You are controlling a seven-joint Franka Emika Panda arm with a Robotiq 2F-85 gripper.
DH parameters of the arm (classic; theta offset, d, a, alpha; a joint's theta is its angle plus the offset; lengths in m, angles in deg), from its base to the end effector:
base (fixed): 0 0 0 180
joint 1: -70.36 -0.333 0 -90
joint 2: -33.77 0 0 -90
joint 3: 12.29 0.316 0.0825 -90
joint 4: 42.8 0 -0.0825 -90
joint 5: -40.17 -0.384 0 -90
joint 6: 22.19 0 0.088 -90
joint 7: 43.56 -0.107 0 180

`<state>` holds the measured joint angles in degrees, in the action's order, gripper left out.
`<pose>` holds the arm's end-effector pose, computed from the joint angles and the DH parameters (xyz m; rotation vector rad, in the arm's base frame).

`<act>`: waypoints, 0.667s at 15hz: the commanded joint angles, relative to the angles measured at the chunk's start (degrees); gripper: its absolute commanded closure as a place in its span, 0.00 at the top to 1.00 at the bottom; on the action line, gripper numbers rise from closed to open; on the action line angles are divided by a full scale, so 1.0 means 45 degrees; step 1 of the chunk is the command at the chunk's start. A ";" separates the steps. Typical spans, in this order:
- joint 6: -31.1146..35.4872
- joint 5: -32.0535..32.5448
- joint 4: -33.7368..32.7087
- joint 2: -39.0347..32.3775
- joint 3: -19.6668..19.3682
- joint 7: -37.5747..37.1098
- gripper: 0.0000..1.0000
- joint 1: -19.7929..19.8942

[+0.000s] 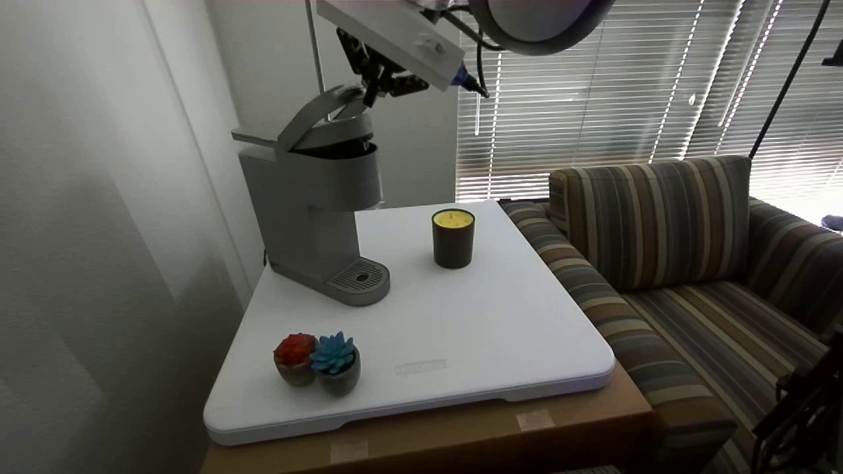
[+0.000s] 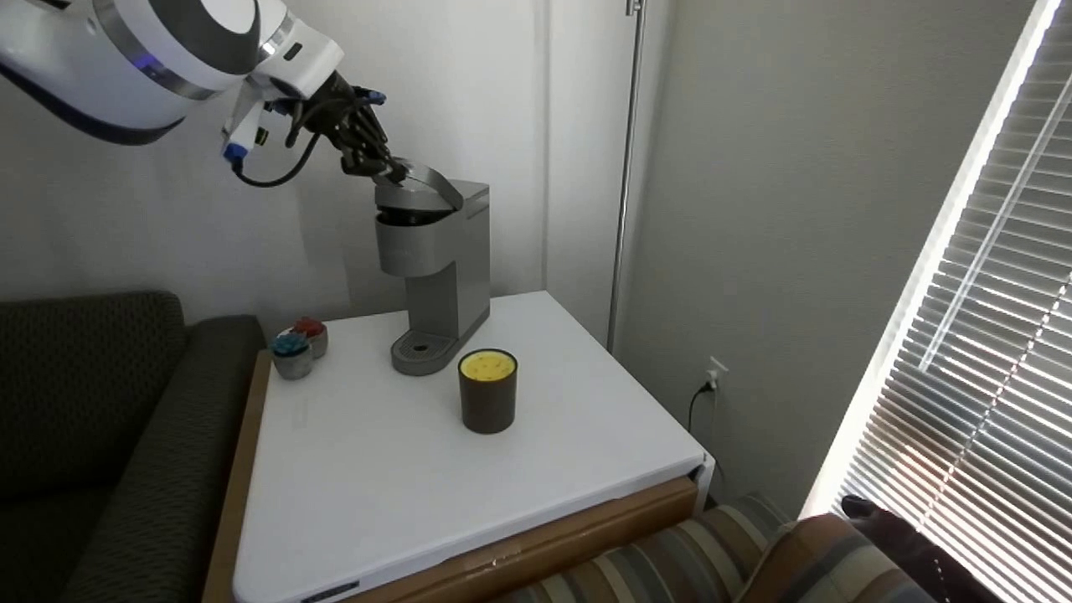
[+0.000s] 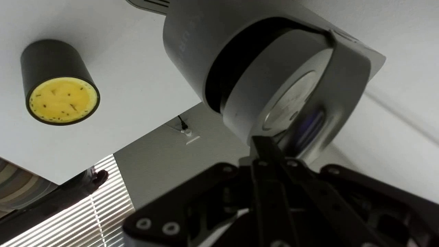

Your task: Open the coffee machine chamber

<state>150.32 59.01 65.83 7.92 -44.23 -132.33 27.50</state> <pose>0.6480 0.1911 0.3729 -2.3977 1.1771 -1.0120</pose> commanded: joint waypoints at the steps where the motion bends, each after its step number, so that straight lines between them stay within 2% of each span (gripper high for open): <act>1: -0.0088 0.0200 -0.0502 0.0065 -0.0182 0.0259 0.00 -0.0016; 10: -0.0058 -0.0419 -0.1153 -0.0444 0.0718 0.0800 0.00 0.0834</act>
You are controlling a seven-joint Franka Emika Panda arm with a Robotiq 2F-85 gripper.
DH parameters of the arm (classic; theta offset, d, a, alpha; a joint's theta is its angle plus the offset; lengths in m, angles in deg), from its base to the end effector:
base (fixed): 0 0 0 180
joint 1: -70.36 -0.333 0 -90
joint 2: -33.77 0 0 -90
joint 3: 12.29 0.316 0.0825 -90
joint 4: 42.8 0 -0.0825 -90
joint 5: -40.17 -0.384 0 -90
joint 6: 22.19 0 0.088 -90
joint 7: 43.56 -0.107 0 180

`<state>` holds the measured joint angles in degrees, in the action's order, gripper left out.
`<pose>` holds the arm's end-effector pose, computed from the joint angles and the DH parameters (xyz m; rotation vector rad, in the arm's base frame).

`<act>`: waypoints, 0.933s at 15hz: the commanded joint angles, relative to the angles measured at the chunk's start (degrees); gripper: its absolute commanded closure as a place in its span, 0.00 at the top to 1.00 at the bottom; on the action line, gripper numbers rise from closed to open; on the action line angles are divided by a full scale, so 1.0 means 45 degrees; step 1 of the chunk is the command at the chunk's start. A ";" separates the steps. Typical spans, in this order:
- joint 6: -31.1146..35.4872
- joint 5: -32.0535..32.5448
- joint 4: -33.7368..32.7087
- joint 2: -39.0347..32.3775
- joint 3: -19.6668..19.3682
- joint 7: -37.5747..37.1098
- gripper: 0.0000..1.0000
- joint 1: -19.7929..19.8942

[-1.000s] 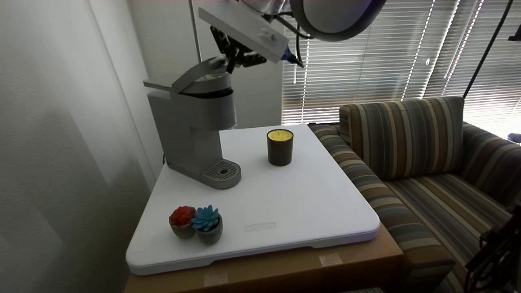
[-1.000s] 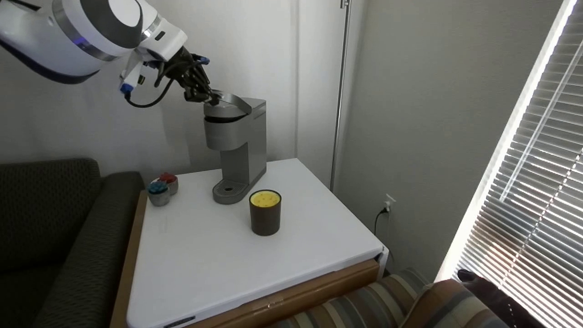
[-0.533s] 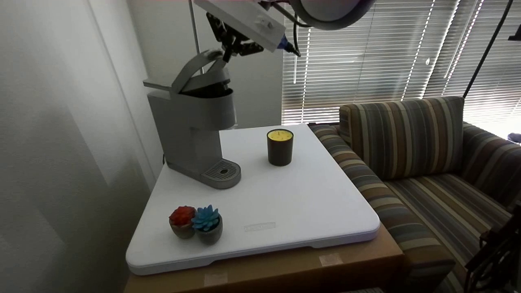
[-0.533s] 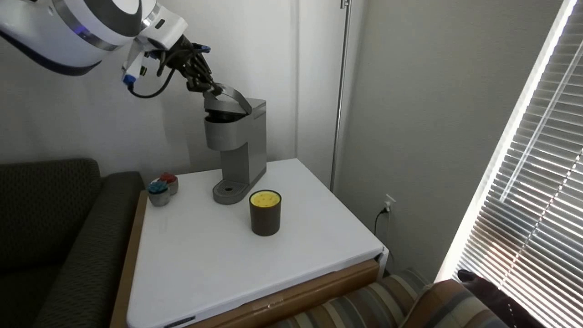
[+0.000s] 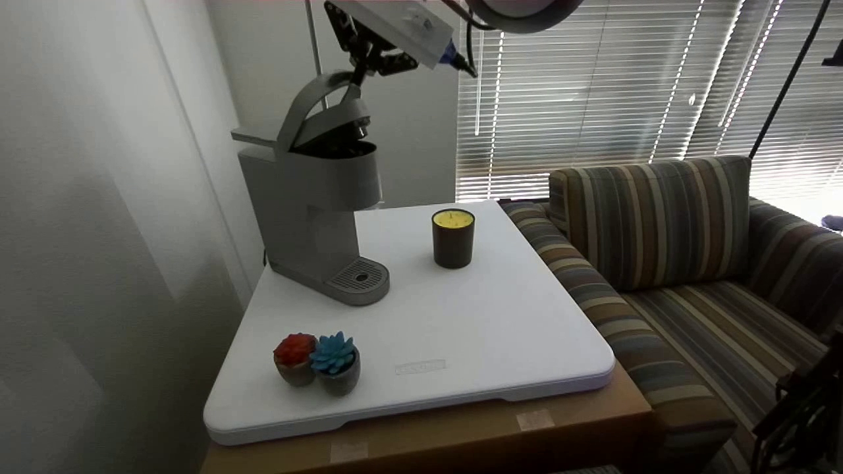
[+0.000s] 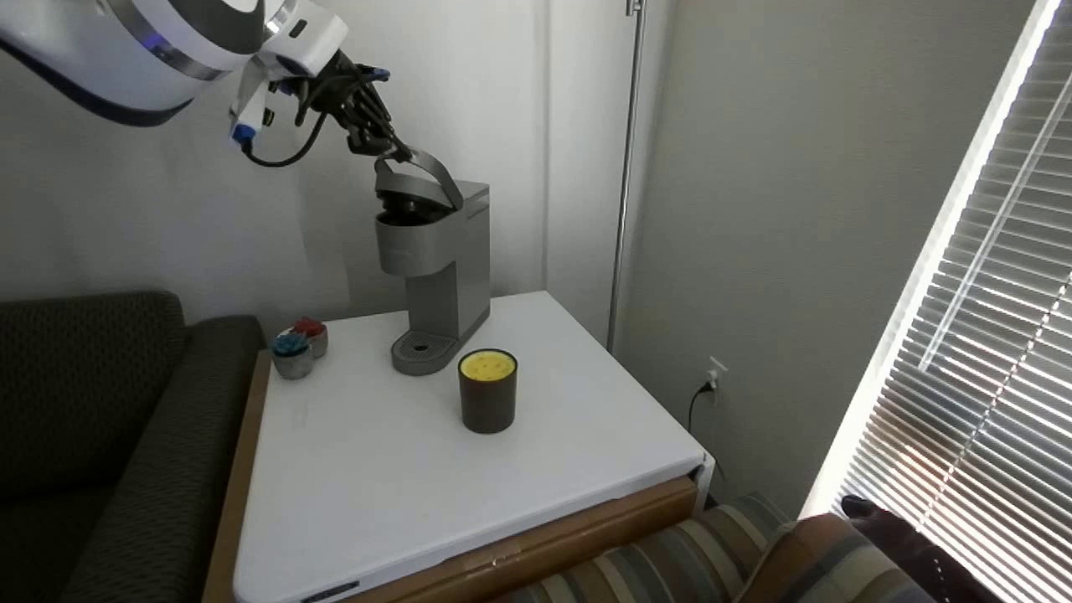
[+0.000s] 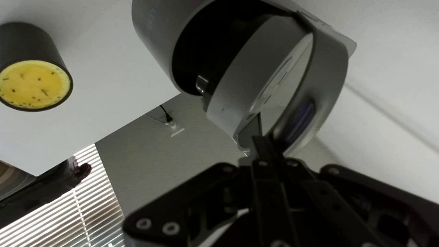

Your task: Open the coffee machine chamber

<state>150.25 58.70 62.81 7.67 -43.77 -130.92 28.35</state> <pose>0.6589 0.1939 0.3940 -2.3724 1.1388 -1.0536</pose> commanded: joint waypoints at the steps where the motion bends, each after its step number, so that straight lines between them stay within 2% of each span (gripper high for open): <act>1: -0.0090 -0.0408 -0.0524 -0.0440 0.0752 0.0526 0.00 0.0777; 7: -0.0436 -0.0388 -0.1212 -0.0680 0.1282 0.0980 0.00 0.1457; 11: -0.0938 -0.0317 -0.2236 -0.0909 0.1339 0.1503 0.00 0.1650; 14: -0.1143 -0.0522 -0.3054 -0.1291 0.1697 0.1962 0.00 0.1987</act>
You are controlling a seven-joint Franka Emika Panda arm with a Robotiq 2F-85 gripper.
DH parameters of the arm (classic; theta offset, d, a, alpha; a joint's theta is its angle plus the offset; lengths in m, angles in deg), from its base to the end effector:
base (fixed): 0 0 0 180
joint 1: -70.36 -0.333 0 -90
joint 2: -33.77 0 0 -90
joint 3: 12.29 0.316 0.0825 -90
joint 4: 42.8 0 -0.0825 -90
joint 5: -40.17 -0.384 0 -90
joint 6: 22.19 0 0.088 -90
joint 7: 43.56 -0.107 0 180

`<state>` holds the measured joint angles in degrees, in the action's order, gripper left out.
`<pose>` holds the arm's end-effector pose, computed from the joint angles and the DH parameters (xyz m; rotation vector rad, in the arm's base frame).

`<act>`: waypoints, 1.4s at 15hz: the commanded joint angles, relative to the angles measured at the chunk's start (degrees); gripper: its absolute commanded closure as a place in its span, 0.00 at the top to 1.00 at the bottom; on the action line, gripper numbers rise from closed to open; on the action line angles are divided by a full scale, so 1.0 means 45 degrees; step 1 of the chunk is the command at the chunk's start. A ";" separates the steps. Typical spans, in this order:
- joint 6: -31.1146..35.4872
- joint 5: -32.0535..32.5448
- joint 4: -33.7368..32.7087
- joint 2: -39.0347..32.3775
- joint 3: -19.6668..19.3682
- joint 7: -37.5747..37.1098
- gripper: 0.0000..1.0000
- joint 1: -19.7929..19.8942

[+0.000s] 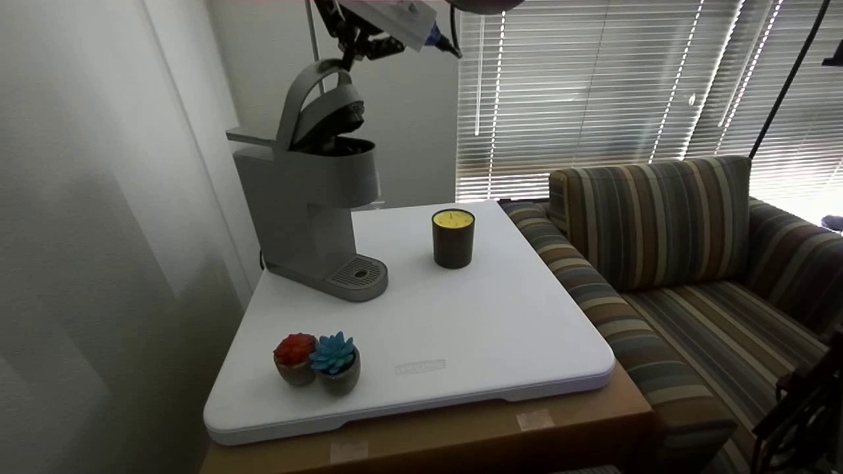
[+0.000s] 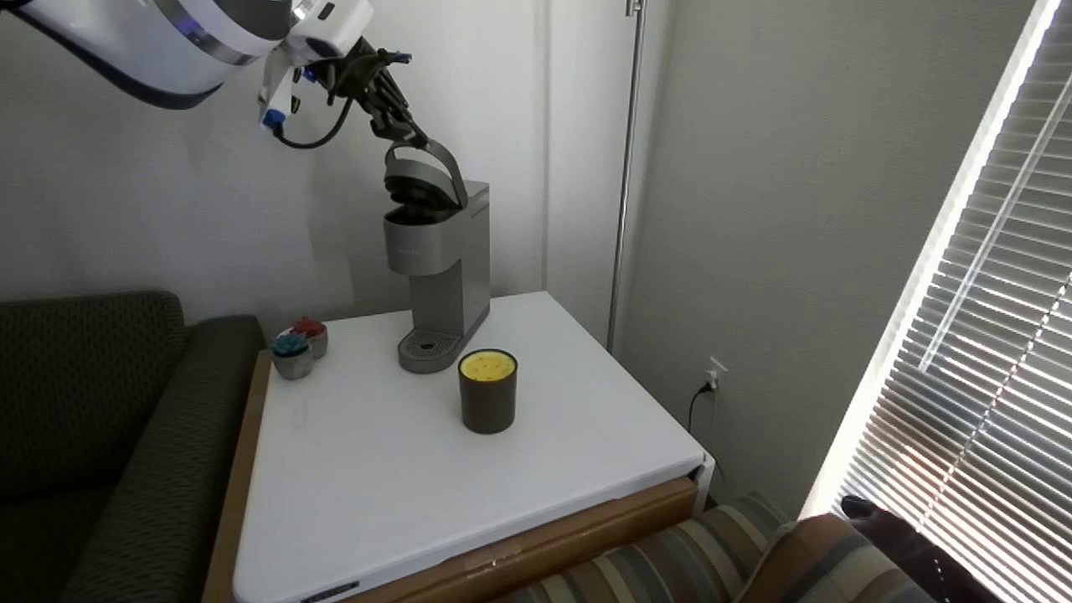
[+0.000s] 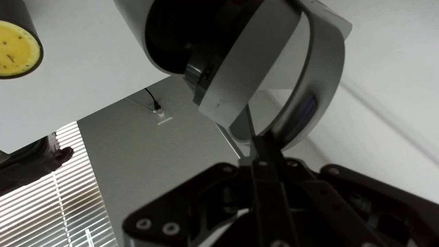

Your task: Open the coffee machine chamber

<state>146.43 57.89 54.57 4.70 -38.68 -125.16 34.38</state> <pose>0.6905 0.1920 0.4110 -2.4173 1.0730 -1.0999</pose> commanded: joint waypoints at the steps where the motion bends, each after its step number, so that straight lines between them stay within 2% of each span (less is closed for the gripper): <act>1: -0.0278 -0.0480 -0.1422 -0.0754 0.0813 0.0806 0.00 0.0849; 6: -0.0363 -0.1325 -0.2495 -0.1460 0.2054 0.1610 0.00 0.1870; 11: -0.0516 -0.1606 -0.3285 -0.1943 0.2601 0.1928 0.00 0.2379; 15: -0.0426 -0.1384 -0.3603 -0.1928 0.2550 0.1772 0.00 0.2283; 21: -0.0265 -0.0684 -0.3664 -0.1566 0.1746 0.1380 0.00 0.1499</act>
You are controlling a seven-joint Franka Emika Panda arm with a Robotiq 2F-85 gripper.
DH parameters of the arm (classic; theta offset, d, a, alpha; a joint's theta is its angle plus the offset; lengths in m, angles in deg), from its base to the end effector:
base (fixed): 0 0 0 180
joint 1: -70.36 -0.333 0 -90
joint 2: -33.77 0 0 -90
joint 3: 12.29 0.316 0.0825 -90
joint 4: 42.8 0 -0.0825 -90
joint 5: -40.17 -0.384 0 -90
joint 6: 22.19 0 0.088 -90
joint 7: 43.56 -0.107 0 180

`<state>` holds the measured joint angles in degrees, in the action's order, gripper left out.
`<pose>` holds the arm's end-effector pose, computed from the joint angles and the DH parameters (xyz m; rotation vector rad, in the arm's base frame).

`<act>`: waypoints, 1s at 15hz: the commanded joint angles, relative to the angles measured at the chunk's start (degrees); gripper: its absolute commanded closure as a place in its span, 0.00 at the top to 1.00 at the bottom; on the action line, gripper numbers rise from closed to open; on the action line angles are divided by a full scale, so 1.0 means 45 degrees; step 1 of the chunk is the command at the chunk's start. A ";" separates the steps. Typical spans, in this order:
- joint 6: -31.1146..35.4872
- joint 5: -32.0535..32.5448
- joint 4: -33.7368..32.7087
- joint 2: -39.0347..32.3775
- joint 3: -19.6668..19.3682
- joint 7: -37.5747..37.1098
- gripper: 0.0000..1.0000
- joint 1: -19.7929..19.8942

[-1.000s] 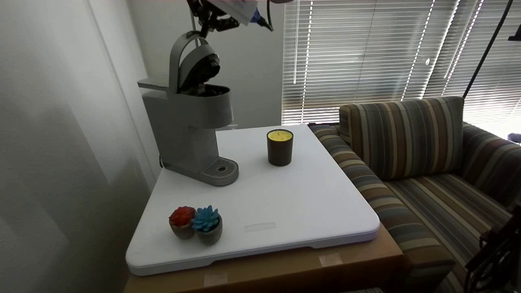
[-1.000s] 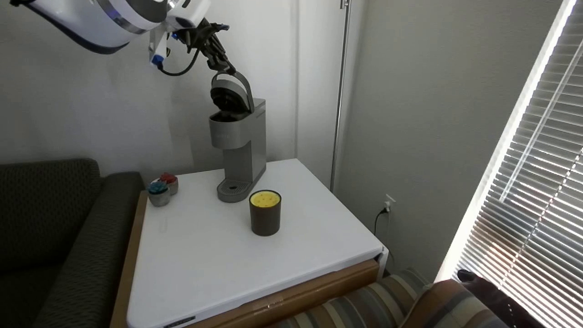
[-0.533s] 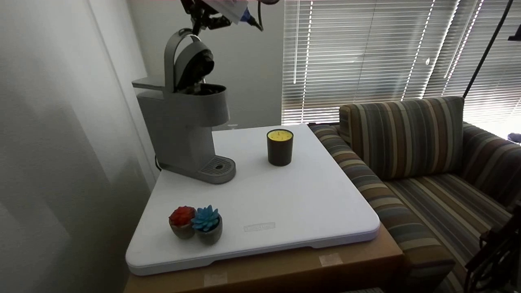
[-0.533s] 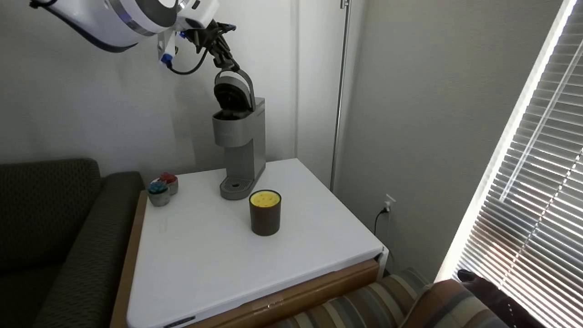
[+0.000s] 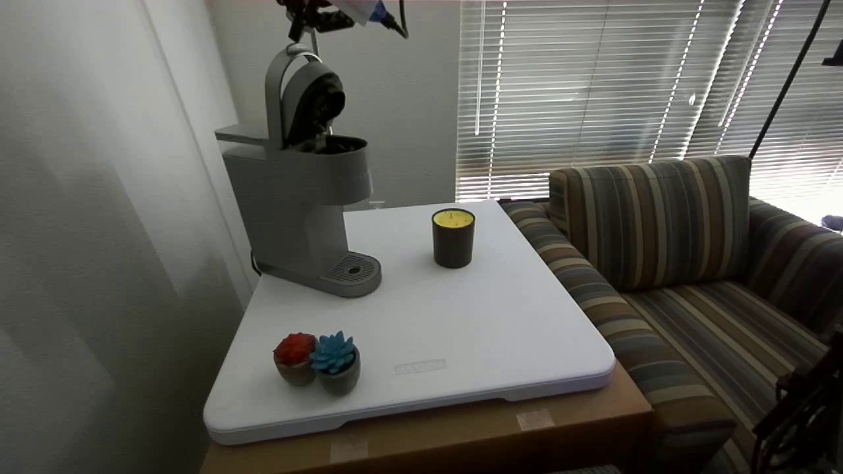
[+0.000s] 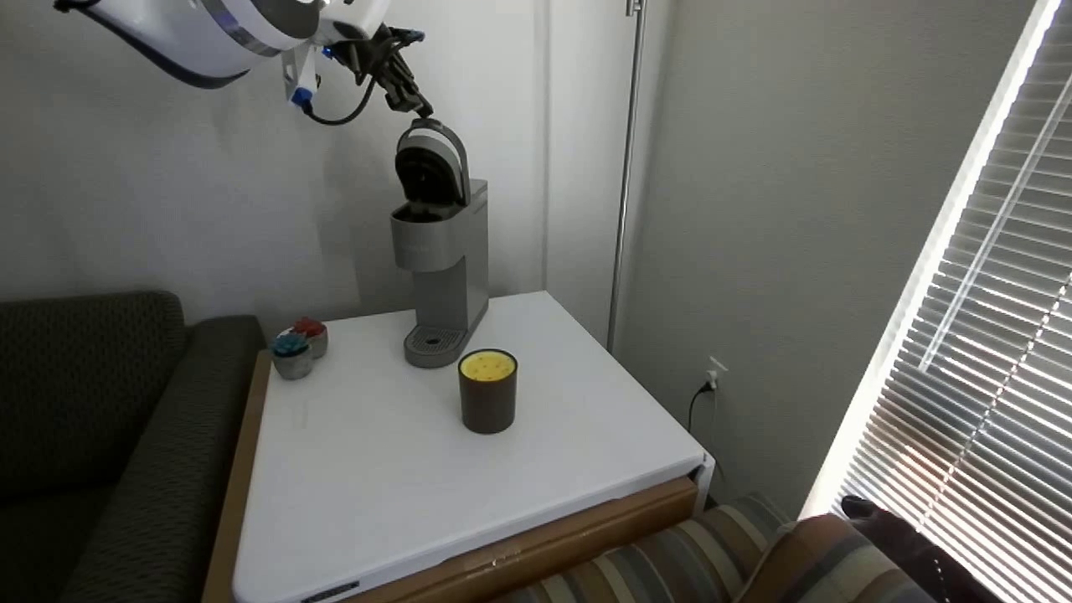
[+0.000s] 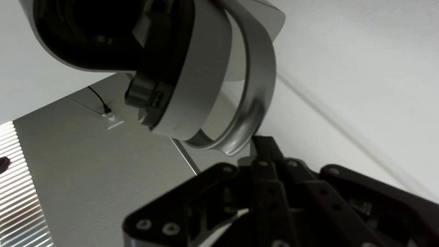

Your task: Open the coffee machine chamber

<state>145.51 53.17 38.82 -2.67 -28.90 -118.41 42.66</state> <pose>0.7360 0.2199 0.4383 -2.3349 0.9566 -1.1229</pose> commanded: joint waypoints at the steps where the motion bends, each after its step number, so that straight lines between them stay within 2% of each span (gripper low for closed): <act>1: -0.0044 0.0437 -0.0181 0.0102 -0.0540 -0.0138 0.00 -0.0448; 4: -0.0365 0.0684 -0.0081 0.0416 -0.0805 0.0099 0.00 -0.0769; 7: -0.1430 0.0778 0.0387 0.1296 -0.0247 0.1247 0.00 -0.0678; 8: -0.2098 0.0646 0.0605 0.1829 0.0587 0.2107 0.00 -0.0252; 12: -0.4751 -0.0394 0.0913 0.3354 0.2924 0.5280 0.00 0.0970; 15: -0.7115 -0.1590 0.0719 0.4059 0.4051 0.7422 0.01 0.1763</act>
<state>120.94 50.00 39.55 11.31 -15.61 -93.80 46.40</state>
